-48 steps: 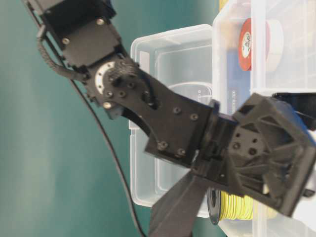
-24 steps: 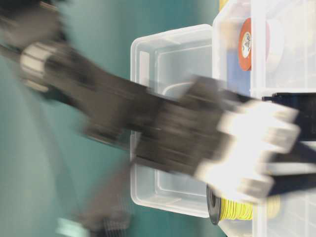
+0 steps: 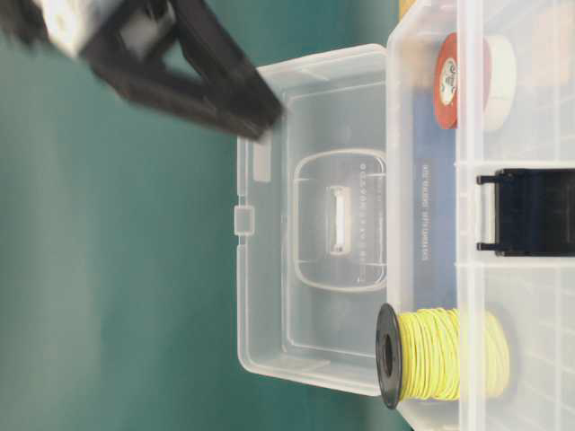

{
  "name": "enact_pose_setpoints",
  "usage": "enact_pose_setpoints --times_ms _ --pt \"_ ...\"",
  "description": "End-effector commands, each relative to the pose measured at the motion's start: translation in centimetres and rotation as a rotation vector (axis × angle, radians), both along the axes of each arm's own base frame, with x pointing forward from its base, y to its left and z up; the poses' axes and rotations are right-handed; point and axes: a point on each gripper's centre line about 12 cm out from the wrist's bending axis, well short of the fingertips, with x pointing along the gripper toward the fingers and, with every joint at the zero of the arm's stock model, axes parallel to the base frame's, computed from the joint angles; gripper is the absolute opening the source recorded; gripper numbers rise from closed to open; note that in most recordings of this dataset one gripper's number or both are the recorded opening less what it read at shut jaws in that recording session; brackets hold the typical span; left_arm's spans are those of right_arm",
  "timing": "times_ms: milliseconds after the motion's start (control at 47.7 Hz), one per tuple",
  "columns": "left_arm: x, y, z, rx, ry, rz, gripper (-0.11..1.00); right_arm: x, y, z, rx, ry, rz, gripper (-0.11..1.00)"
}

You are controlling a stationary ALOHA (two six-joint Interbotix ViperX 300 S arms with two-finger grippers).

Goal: Pick the screwdriver from the toolbox among several items.
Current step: 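Carry the screwdriver toward the front of the table near the pliers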

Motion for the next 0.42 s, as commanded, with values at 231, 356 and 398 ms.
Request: enact_pose_setpoints --times_ms 231,356,398 --pt "0.2 0.0 0.6 0.002 -0.015 0.002 0.00 -11.1 -1.4 1.2 0.051 -0.308 0.052 0.72" --pt "0.2 0.0 0.6 0.002 -0.015 0.002 0.00 -14.1 -2.4 -0.5 0.042 -0.334 0.033 0.72" --pt "0.1 0.0 0.5 0.002 -0.015 0.002 0.00 -14.9 -2.8 -1.4 0.029 -0.335 0.024 0.72"
